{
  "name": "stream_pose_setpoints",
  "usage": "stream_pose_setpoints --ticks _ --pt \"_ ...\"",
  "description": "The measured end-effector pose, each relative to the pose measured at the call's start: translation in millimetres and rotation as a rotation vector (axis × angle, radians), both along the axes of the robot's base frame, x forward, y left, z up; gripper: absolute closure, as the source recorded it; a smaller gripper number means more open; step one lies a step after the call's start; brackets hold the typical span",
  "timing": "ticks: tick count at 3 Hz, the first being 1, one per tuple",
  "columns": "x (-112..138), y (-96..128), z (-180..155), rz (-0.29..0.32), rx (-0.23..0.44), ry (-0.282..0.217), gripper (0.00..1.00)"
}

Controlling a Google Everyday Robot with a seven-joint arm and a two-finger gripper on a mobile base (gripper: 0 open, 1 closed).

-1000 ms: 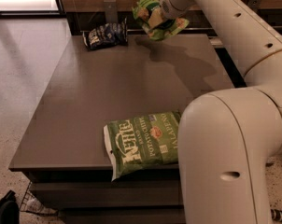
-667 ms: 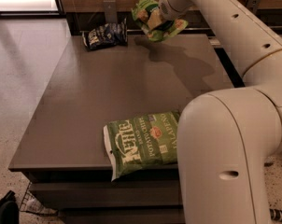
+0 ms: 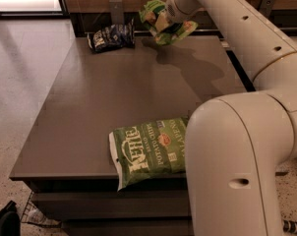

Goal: Move green rice chip bag near blue chip bag

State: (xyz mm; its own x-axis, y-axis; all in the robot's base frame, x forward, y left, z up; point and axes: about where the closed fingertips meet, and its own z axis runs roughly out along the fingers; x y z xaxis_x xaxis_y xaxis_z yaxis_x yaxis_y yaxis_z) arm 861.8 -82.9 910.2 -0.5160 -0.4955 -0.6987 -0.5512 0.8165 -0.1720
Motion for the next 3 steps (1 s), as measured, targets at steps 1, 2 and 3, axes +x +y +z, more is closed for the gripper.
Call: stream_pose_setpoints --ticks 1,2,3 --pt "0.6 1.8 -3.7 0.002 -0.001 0.005 0.06" --pt "1.0 3.2 -6.3 0.004 -0.001 0.008 0.00" --pt "1.1 3.2 -6.4 0.004 -0.001 0.008 0.00"
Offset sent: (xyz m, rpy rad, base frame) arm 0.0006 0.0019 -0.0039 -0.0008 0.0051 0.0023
